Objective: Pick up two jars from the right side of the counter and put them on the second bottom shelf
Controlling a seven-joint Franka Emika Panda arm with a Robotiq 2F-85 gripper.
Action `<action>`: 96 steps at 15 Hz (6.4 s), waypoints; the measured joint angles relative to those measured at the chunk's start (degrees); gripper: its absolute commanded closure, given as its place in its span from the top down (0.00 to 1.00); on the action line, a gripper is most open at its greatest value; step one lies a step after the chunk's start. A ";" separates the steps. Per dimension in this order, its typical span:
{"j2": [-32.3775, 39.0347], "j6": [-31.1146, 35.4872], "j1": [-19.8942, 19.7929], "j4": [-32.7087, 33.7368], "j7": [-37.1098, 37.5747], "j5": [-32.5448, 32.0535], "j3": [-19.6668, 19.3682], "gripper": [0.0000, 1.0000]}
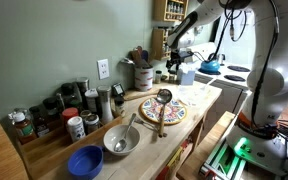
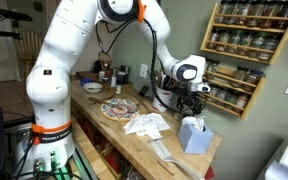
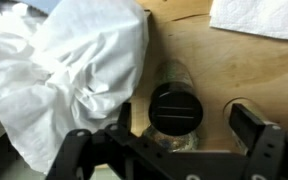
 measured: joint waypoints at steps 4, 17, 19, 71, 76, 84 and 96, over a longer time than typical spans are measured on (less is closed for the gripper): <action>1.32 0.00 -0.90 1.11 -1.64 1.24 0.74 1.00; 2.45 -2.83 -2.69 3.09 -3.85 2.64 1.82 0.31; -0.27 -5.65 -3.52 3.11 -5.60 2.92 1.77 0.31; -8.95 -12.05 -5.44 27.36 -37.75 26.69 -5.49 0.31; -6.69 -12.60 -7.19 30.03 -37.87 26.92 -3.33 0.31; -4.37 -15.02 -8.15 32.07 -38.12 26.28 -2.14 0.31; -3.03 -15.19 -8.26 33.62 -38.14 23.64 -2.13 0.82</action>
